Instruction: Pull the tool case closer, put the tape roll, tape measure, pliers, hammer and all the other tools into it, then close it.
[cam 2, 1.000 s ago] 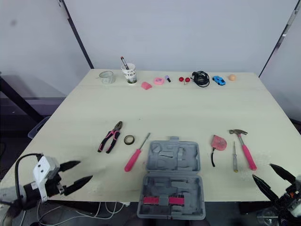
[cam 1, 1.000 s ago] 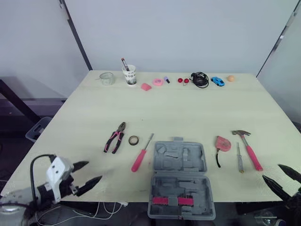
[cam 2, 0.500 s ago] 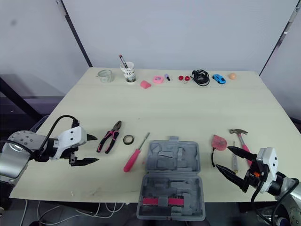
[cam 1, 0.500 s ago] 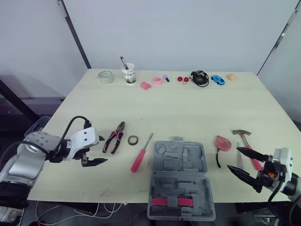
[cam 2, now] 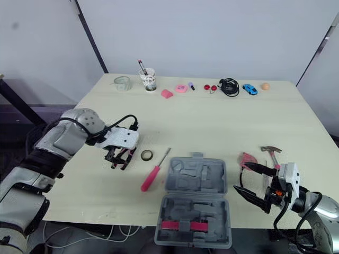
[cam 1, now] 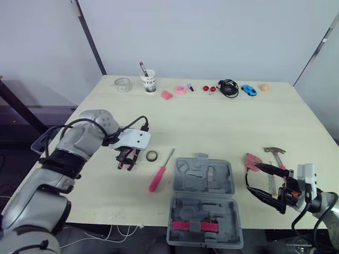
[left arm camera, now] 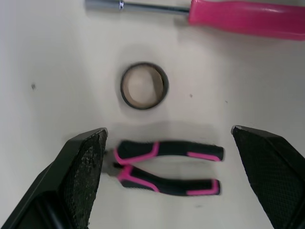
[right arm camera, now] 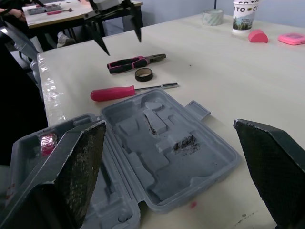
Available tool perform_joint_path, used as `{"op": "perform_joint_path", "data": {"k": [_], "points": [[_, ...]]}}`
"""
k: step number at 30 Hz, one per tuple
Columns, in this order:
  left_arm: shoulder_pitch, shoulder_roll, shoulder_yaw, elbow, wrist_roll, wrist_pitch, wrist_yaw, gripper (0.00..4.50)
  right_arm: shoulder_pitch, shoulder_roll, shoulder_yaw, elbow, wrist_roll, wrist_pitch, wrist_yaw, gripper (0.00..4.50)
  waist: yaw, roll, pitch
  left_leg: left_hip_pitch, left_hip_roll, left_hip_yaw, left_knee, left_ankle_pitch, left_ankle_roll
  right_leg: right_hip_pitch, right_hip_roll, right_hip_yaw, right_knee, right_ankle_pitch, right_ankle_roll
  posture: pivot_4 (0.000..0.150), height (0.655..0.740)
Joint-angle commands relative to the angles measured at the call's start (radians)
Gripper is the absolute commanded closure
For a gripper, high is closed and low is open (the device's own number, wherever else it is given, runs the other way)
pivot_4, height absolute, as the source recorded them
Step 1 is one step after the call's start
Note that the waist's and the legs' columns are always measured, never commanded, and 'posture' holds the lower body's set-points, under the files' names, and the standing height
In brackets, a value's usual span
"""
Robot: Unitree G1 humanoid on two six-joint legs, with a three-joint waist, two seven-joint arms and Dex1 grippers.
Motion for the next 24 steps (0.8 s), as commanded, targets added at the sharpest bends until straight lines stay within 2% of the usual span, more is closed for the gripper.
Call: {"op": "perform_joint_path", "data": {"k": [1,7,10,15,24], "points": [[-0.030,-0.024,-0.046,0.028,0.054,-0.049,-0.008,0.06,-0.029,-0.005,0.003,-0.023,0.006,-0.009,0.004,0.00,-0.001,0.000,0.000,0.000,0.000,0.000,0.000,0.000,0.000,0.000,0.000,0.000,0.000,0.000,0.000,0.150,0.7400],[-0.055,-0.050,-0.054,0.085,0.085,-0.082,0.009,0.06,-0.037,-0.009,0.011,-0.025,0.001,-0.007,0.001,0.00,0.002,0.000,0.000,0.000,0.001,0.000,0.000,0.000,0.000,0.000,0.001,0.000,0.000,0.000,0.000,0.150,0.7400],[-0.096,-0.119,-0.128,0.179,0.180,-0.111,0.058,0.06,-0.041,-0.013,0.022,-0.063,-0.002,0.013,-0.016,0.00,0.005,0.000,0.000,0.000,0.000,0.000,0.001,0.000,0.000,0.000,0.001,0.000,0.000,0.000,0.000,0.150,0.7400],[-0.145,-0.200,-0.178,0.312,0.264,-0.159,0.131,0.06,-0.048,-0.013,0.034,-0.096,-0.001,0.035,-0.035,0.00,0.003,-0.001,0.001,-0.001,0.000,-0.001,0.001,0.000,0.000,0.000,0.001,0.001,0.000,0.000,0.000,0.150,0.7400],[-0.178,-0.266,-0.197,0.422,0.303,-0.185,0.157,0.06,-0.053,-0.013,0.043,-0.116,-0.004,0.048,-0.059,0.00,0.002,-0.001,0.001,-0.001,0.000,-0.001,0.001,0.000,0.000,0.000,0.002,0.002,0.001,0.000,0.000,0.150,0.7400]]}}
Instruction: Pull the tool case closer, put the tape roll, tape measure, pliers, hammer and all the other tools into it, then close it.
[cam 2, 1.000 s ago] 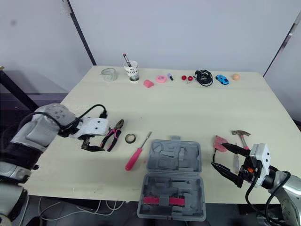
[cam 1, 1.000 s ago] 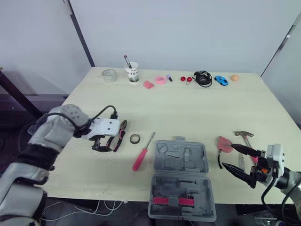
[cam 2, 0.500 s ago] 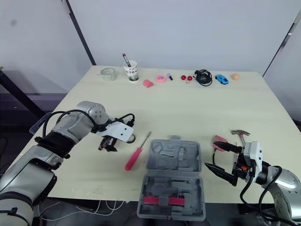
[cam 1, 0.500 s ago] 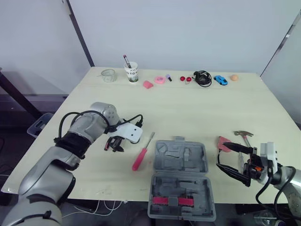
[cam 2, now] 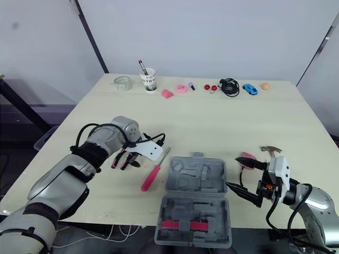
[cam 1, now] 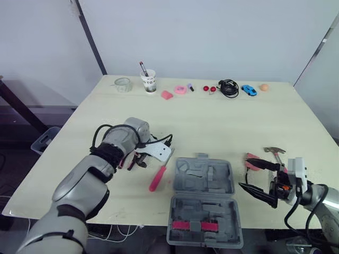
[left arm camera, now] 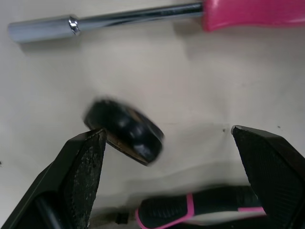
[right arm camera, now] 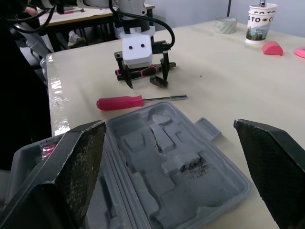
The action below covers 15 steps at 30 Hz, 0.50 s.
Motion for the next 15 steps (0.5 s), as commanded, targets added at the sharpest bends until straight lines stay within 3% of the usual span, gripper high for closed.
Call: {"op": "perform_joint_path", "data": {"k": [1,2,5,10,13,15], "points": [[-0.022,-0.003,-0.003,0.012,0.013,-0.013,-0.003,0.06,-0.008,-0.012,-0.010,-0.041,0.009,0.004,-0.012,0.00,0.000,0.000,0.000,0.000,0.000,0.000,0.000,0.000,0.000,0.000,0.000,0.000,0.000,0.000,0.000,0.150,0.7400],[-0.022,-0.004,-0.002,0.013,0.015,-0.014,-0.004,0.06,-0.010,-0.013,-0.014,-0.042,0.010,0.007,-0.015,0.00,0.000,0.000,0.000,0.000,0.000,0.000,0.000,0.000,0.000,0.000,0.000,0.000,0.000,0.000,0.000,0.150,0.7400],[-0.019,-0.004,0.000,0.017,0.017,-0.016,-0.004,0.84,-0.014,-0.014,-0.014,-0.045,0.010,0.010,-0.022,0.00,0.000,0.000,0.000,0.000,0.000,0.000,0.000,0.000,0.000,0.000,0.000,0.000,0.000,0.000,0.000,0.150,0.7400],[-0.012,0.002,0.004,0.001,0.013,-0.016,-0.010,3.26,-0.023,-0.016,-0.010,-0.047,0.010,0.013,-0.034,0.00,0.000,0.000,0.000,0.000,0.000,0.000,0.000,0.000,0.000,0.000,0.000,0.000,0.000,0.000,0.000,0.150,0.7400],[-0.005,0.004,0.004,-0.009,0.012,-0.017,-0.011,4.44,-0.029,-0.017,-0.005,-0.046,0.002,0.012,-0.037,0.00,0.000,0.000,0.000,0.000,0.000,0.000,0.000,0.000,0.000,0.000,0.000,0.000,0.000,0.000,0.000,0.150,0.7400],[-0.002,0.007,0.002,-0.011,0.014,-0.020,-0.013,4.44,-0.031,-0.017,-0.003,-0.048,0.002,0.014,-0.040,0.00,0.000,0.000,0.000,0.000,0.000,0.000,0.000,0.000,0.000,0.000,0.000,0.000,0.000,0.000,0.000,0.150,0.7400]]}}
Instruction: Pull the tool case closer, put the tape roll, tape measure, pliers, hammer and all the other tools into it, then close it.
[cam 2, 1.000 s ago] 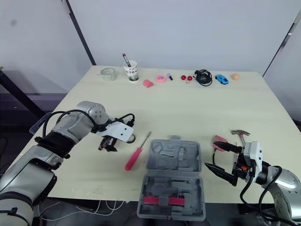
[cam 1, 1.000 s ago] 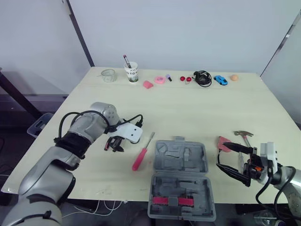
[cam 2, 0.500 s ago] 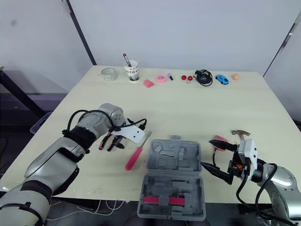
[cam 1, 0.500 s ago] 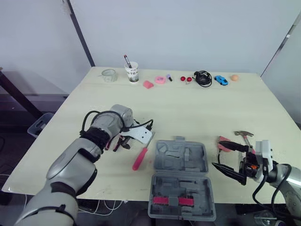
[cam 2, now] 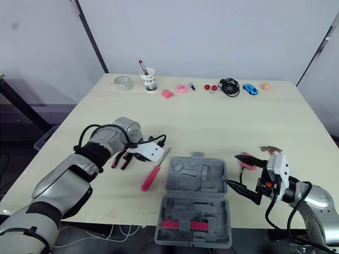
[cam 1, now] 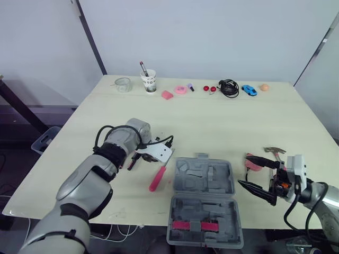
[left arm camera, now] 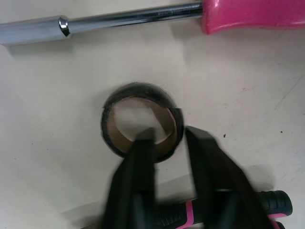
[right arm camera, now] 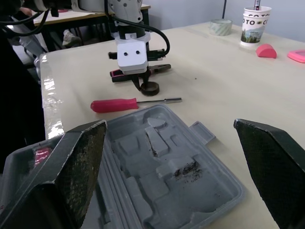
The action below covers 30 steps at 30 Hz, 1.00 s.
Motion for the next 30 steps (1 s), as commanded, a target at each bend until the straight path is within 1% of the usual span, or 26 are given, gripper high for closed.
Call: {"op": "perform_joint_path", "data": {"k": [1,16,20,25,27,29,30], "points": [[0.004,0.013,0.001,-0.026,0.006,-0.014,-0.007,4.44,-0.018,-0.009,-0.003,-0.037,0.003,-0.004,-0.004,0.00,0.000,0.000,0.000,0.000,0.000,0.000,0.000,0.000,0.000,0.000,0.000,0.000,0.000,0.000,0.000,0.150,0.7400],[0.010,0.040,0.009,-0.071,0.001,-0.012,-0.060,4.44,-0.023,-0.011,0.011,-0.052,0.008,-0.002,0.013,0.00,0.000,0.000,0.000,0.000,0.000,0.000,0.000,0.000,0.000,0.000,0.000,0.000,0.000,0.000,0.000,0.150,0.7400],[-0.005,0.050,0.024,-0.114,-0.013,0.010,-0.105,4.44,-0.024,-0.013,0.013,-0.048,-0.002,-0.016,0.025,0.00,0.001,0.000,0.000,0.000,0.000,0.000,0.000,0.000,0.000,0.000,0.000,0.000,0.000,0.000,0.000,0.150,0.7400],[-0.022,0.075,0.066,-0.261,-0.066,0.068,-0.212,4.44,-0.035,-0.034,-0.013,-0.006,-0.015,-0.039,0.051,0.00,0.000,0.000,0.000,0.000,0.000,0.000,0.000,0.000,0.000,0.000,0.000,0.000,0.001,0.000,0.000,0.150,0.7400],[-0.011,0.078,0.082,-0.355,-0.120,0.117,-0.263,4.44,-0.040,-0.046,-0.024,0.013,-0.012,-0.043,0.065,0.00,0.001,0.000,0.000,0.000,0.000,0.000,0.001,0.000,0.000,0.000,0.000,0.000,0.001,0.000,0.000,0.150,0.7400],[-0.005,0.073,0.095,-0.426,-0.152,0.168,-0.283,4.44,-0.046,-0.058,-0.032,0.030,-0.008,-0.046,0.075,0.00,0.001,0.000,0.000,0.000,0.000,0.000,0.001,0.000,0.000,0.000,0.000,0.000,0.001,0.000,0.000,0.150,0.7400],[-0.003,0.074,0.090,-0.468,-0.189,0.213,-0.285,4.44,-0.050,-0.065,-0.038,0.041,-0.006,-0.048,0.082,0.00,0.001,0.000,0.000,0.000,0.000,0.000,0.001,0.000,0.000,0.000,0.000,0.000,0.001,0.000,0.000,0.150,0.7400]]}}
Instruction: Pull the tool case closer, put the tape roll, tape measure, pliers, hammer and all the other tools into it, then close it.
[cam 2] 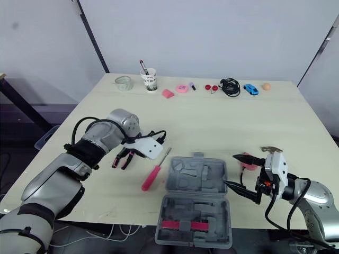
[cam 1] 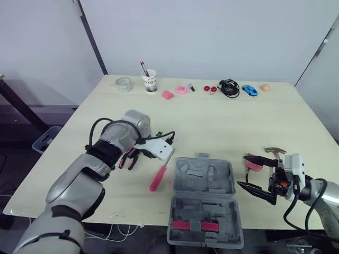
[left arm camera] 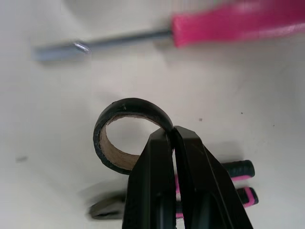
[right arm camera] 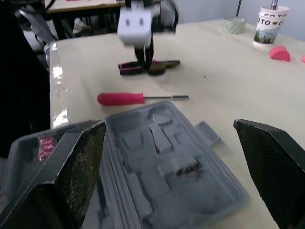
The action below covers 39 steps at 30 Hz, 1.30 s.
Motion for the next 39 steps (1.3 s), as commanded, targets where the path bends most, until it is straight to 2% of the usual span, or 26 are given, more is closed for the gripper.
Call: {"op": "perform_joint_path", "data": {"k": [1,7,12,16,23,30,39], "points": [[-0.010,0.001,0.017,-0.167,-0.115,0.131,-0.064,4.44,-0.024,-0.030,-0.048,0.018,0.019,-0.025,0.026,0.00,-0.001,0.000,0.000,0.000,0.000,0.000,0.000,0.000,0.000,0.000,0.000,0.000,0.000,0.000,0.000,0.150,0.7400],[0.014,0.010,-0.065,-0.329,-0.270,0.318,-0.064,4.44,-0.038,-0.046,-0.057,0.043,0.019,-0.030,0.043,0.00,-0.004,0.000,0.000,0.001,0.000,0.000,0.000,0.000,0.000,0.000,0.000,0.001,0.002,0.000,0.000,0.150,0.7400],[0.042,-0.042,-0.106,-0.340,-0.282,0.405,-0.060,4.44,-0.030,-0.049,-0.061,0.037,0.016,-0.024,0.049,0.00,-0.002,0.001,0.000,0.002,0.000,0.001,0.001,0.000,0.000,0.000,0.001,0.002,0.002,0.000,0.000,0.150,0.7400],[0.048,-0.076,-0.103,-0.280,-0.291,0.442,-0.055,4.44,-0.024,-0.055,-0.061,0.021,0.019,-0.011,0.044,0.00,-0.001,0.001,0.000,0.001,0.000,0.001,0.002,0.000,0.000,0.000,0.001,0.002,0.003,0.000,0.000,0.150,0.7400],[0.006,-0.141,-0.076,-0.015,-0.299,0.413,-0.022,4.44,-0.014,-0.065,-0.058,0.010,0.022,-0.008,0.048,0.00,-0.003,0.001,0.000,0.002,0.000,0.000,0.002,0.000,0.000,0.000,0.001,0.002,0.003,0.000,0.000,0.150,0.7400],[-0.033,-0.204,-0.044,0.172,-0.318,0.367,-0.009,4.44,-0.006,-0.070,-0.060,0.006,0.018,-0.012,0.051,0.00,-0.002,0.001,0.000,0.001,0.000,0.000,0.002,0.000,0.000,0.000,0.001,0.002,0.003,0.000,0.000,0.150,0.7400],[-0.073,-0.279,-0.019,0.340,-0.332,0.329,-0.028,4.44,0.005,-0.064,-0.058,0.007,0.009,-0.026,0.044,0.00,-0.002,0.001,0.000,0.001,0.000,0.000,0.002,0.000,0.000,0.000,0.001,0.002,0.003,0.000,0.000,0.150,0.7400]]}}
